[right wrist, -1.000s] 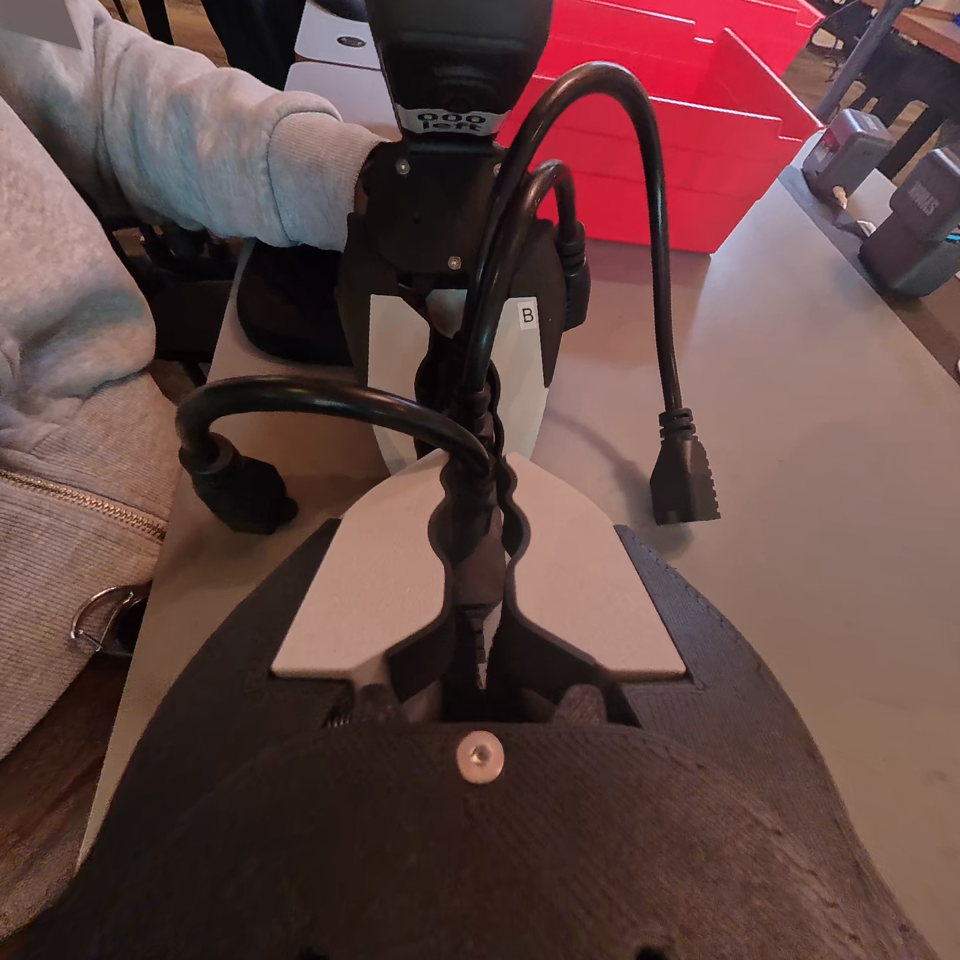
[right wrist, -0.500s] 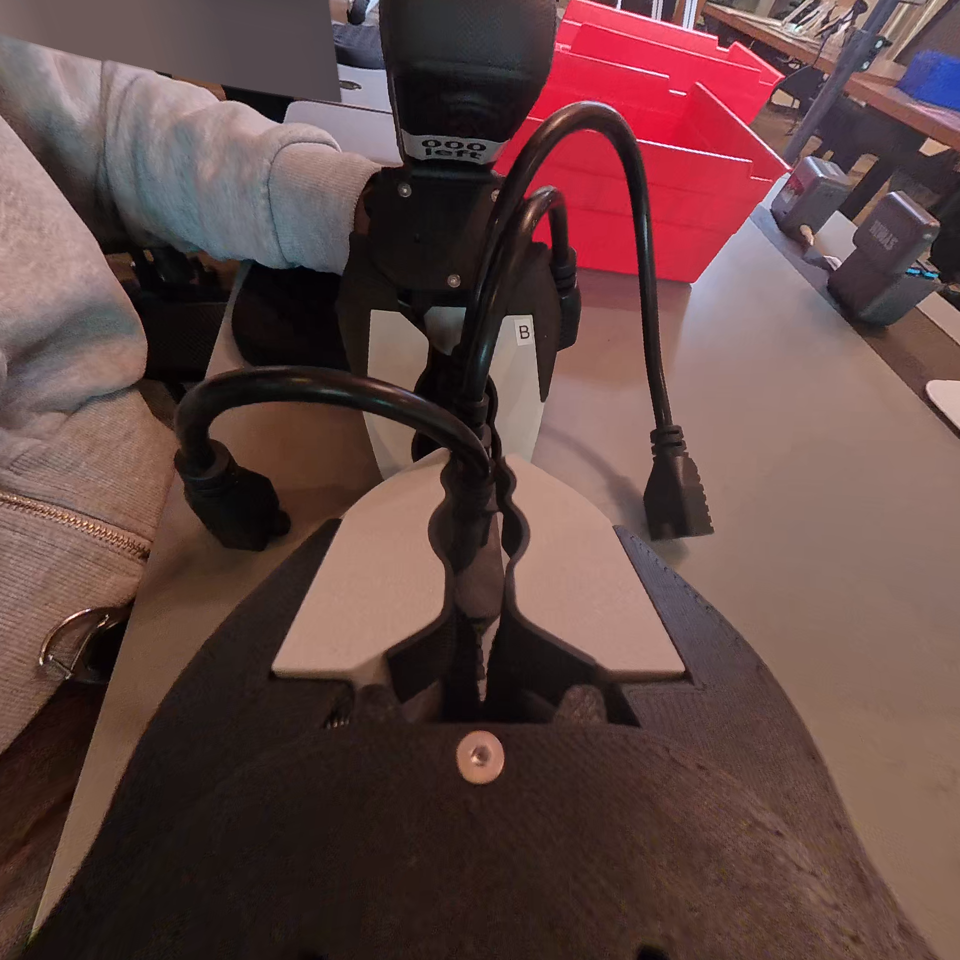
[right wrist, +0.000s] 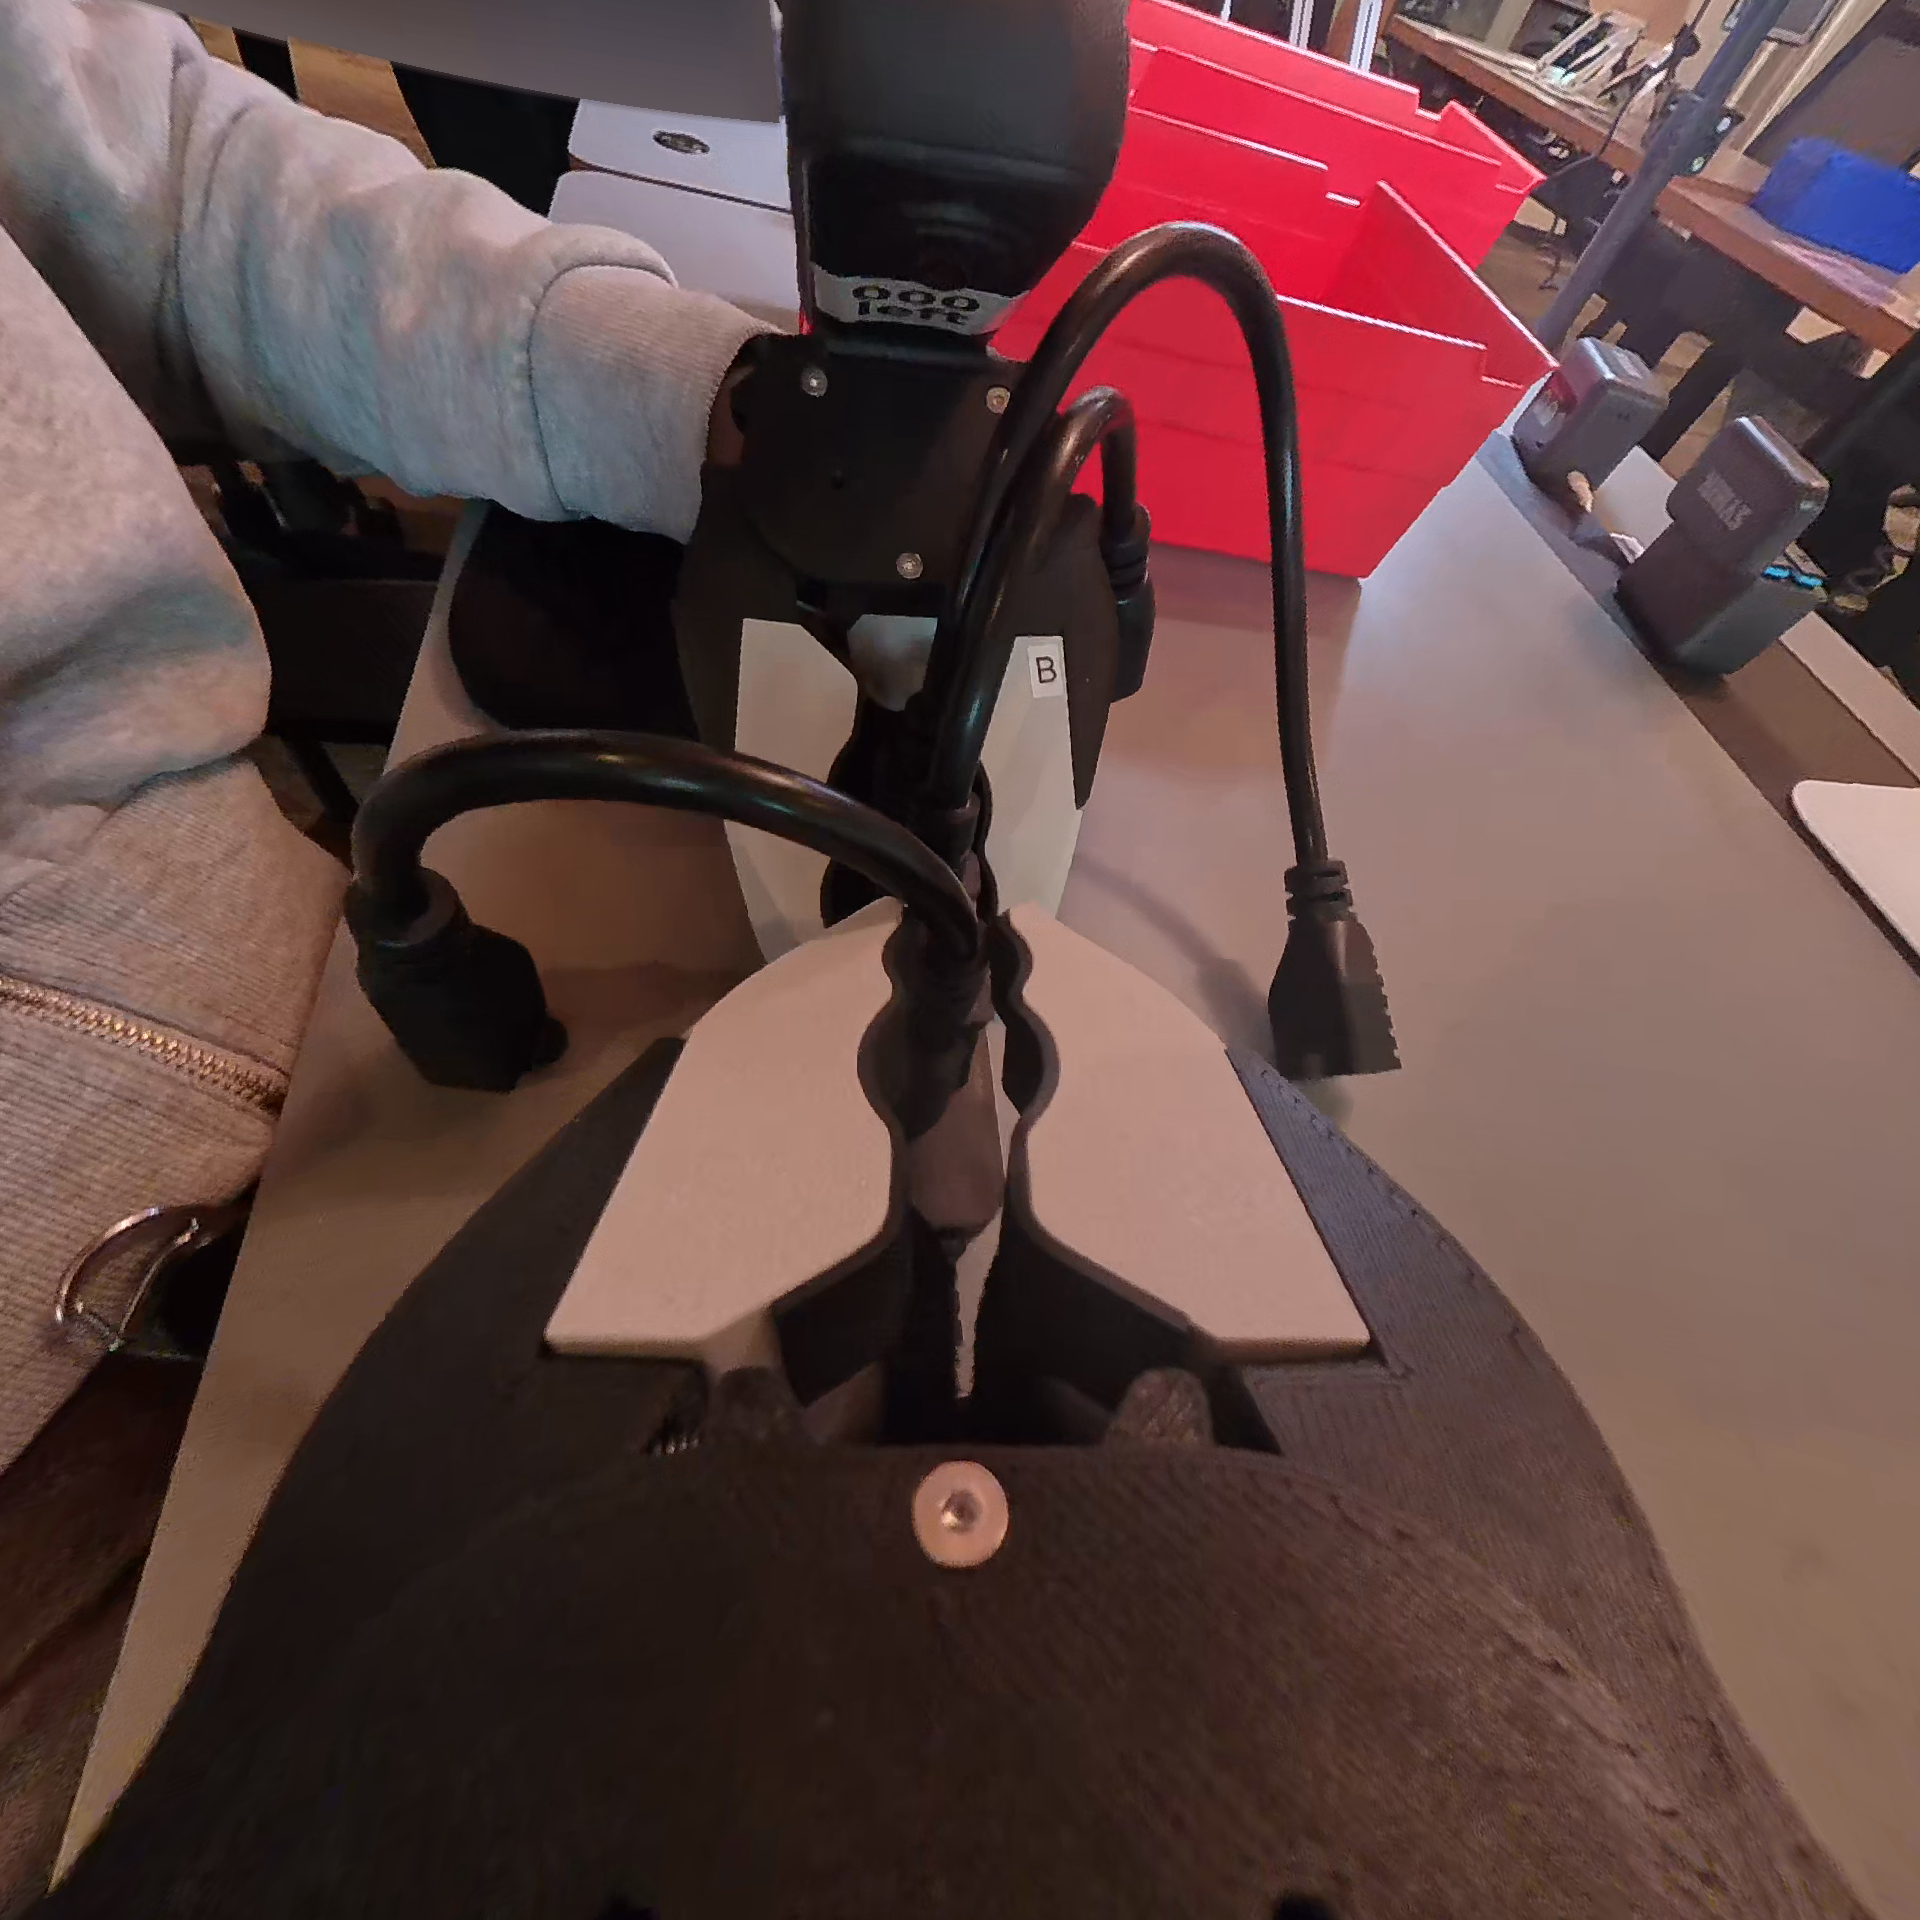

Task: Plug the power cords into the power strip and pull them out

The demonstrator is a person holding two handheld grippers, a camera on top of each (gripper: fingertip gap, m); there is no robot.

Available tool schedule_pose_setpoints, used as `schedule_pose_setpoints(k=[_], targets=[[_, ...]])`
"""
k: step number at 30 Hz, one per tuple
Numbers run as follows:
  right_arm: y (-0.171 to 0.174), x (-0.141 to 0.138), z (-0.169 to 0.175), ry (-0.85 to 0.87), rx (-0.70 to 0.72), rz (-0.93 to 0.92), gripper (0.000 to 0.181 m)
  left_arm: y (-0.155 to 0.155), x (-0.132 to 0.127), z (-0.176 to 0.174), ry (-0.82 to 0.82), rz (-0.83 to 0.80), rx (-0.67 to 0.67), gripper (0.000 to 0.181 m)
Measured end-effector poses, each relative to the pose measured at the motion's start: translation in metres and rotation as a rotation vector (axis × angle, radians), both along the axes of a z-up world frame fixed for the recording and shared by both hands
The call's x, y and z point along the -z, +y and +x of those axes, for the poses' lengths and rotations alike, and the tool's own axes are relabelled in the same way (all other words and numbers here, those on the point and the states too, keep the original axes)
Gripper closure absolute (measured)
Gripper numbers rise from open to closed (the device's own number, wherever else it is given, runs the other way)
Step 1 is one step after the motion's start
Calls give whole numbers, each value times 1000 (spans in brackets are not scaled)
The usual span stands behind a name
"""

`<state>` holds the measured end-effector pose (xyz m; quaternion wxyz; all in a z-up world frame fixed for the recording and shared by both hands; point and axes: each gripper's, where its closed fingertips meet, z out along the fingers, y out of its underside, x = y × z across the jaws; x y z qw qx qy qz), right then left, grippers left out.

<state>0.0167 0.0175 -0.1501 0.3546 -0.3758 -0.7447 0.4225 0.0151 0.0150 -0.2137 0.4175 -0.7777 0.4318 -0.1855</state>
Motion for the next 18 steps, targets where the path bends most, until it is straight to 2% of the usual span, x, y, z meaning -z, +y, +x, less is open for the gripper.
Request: schedule_pose_setpoints(k=[8, 9, 11, 15, 18], targets=[[0, -8, 4, -36, -16, -60, 171, 1, 0, -1, 0, 0, -9, 139], [0, -11, 5, -44, -25, -109, 169, 1, 0, -1, -1, -1, -9, 139], [5, -15, 7, -53, -14, -148, 153, 1, 0, 0, -1, -1, -9, 139], [-4, 10, 5, -163, -56, -116, 135, 2, -1, 0, -3, -3, -8, 139], [-5, 21, -6, -167, -60, -127, 148, 2, -1, 0, -2, 0, -9, 139]])
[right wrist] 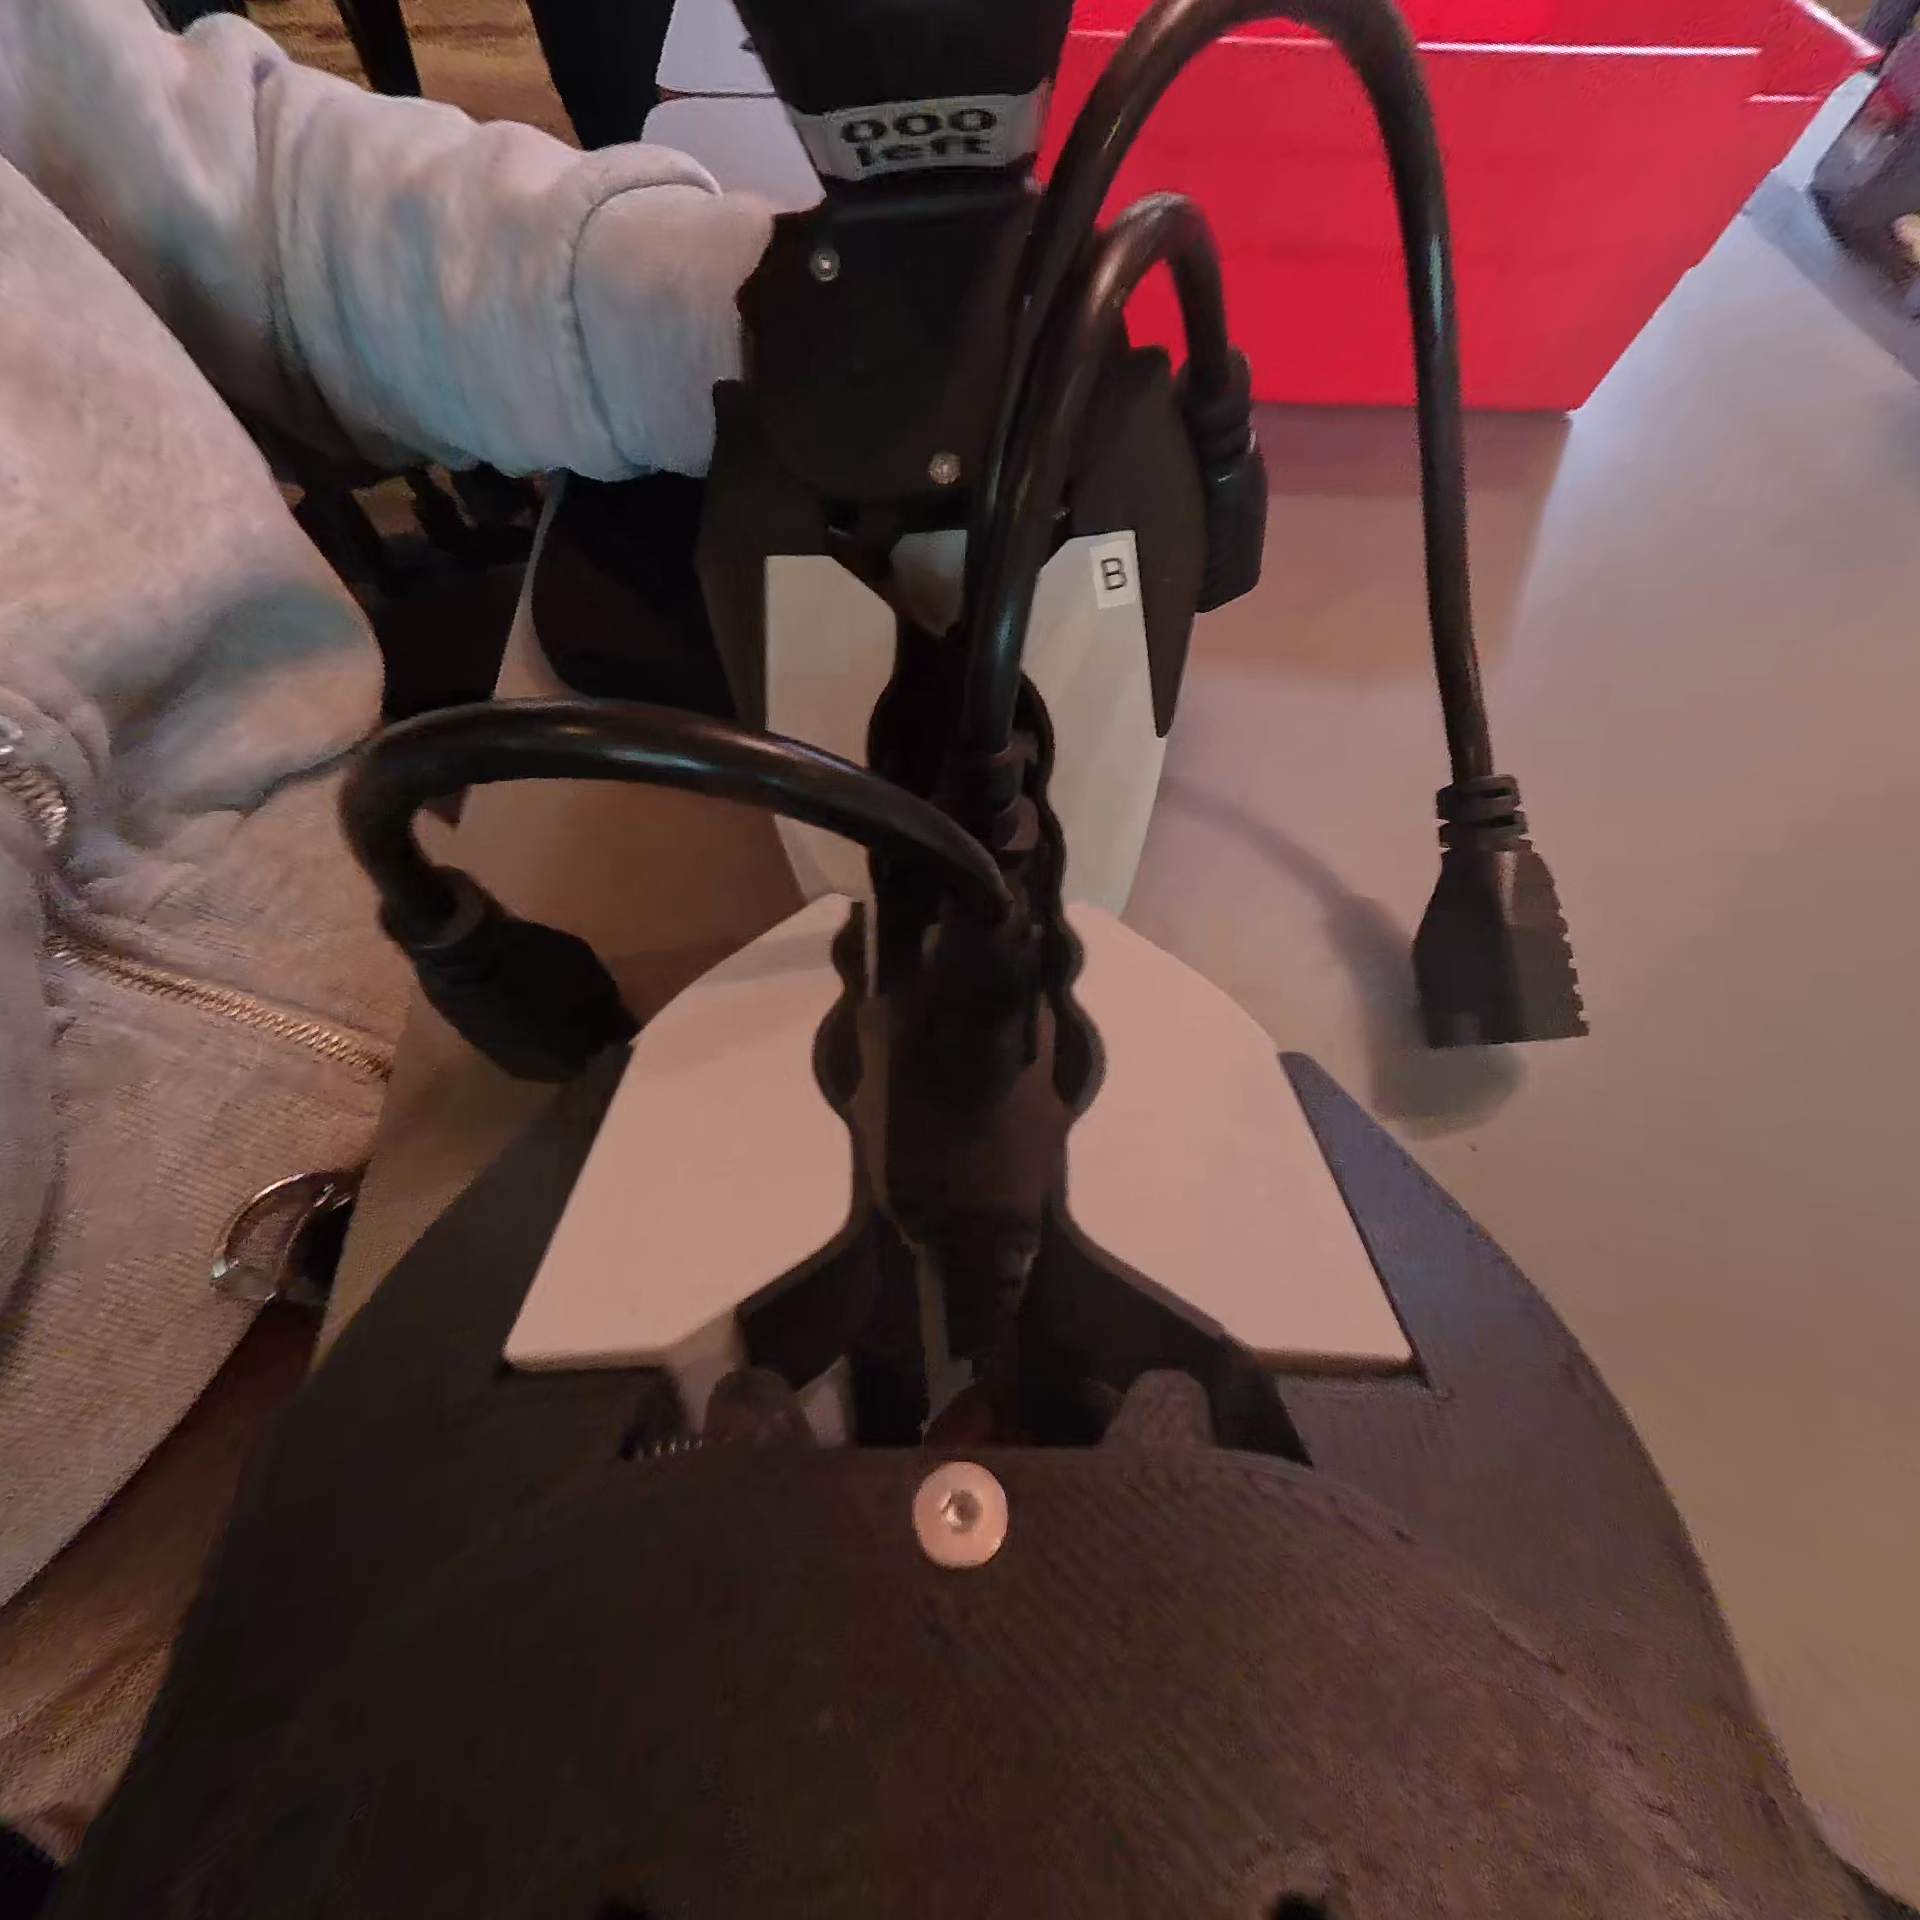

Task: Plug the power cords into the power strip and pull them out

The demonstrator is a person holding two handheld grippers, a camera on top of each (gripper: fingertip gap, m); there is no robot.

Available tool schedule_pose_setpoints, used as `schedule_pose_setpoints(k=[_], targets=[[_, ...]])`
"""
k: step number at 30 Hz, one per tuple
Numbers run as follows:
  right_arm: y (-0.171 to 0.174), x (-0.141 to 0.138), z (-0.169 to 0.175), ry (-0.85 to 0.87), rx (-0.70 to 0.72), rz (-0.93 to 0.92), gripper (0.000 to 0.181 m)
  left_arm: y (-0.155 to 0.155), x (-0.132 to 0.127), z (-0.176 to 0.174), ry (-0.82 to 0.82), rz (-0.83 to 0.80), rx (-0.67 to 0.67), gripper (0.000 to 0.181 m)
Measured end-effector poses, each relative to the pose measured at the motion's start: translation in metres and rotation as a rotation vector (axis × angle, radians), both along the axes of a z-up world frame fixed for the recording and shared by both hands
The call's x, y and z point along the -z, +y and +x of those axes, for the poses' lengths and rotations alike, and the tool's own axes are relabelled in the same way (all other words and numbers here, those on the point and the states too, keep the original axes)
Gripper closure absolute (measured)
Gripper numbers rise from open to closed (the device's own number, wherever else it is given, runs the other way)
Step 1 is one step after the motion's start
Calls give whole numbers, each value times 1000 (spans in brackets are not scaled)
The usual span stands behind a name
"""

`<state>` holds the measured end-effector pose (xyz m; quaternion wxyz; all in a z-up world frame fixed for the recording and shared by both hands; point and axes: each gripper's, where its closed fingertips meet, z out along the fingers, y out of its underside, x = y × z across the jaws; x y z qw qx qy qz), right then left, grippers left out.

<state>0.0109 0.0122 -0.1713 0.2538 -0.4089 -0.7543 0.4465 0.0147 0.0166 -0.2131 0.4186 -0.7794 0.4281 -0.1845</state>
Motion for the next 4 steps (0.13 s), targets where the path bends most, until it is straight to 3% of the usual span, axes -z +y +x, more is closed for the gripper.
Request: schedule_pose_setpoints(k=[1, 4], targets=[[2, 1, -2, 4, 3, -1, 156, 0, 0, 0, 0, 1, 0, 139], [2, 1, -1, 16, -17, 53, 157, 0, 0, 0, -1, 2, 1, 139]])
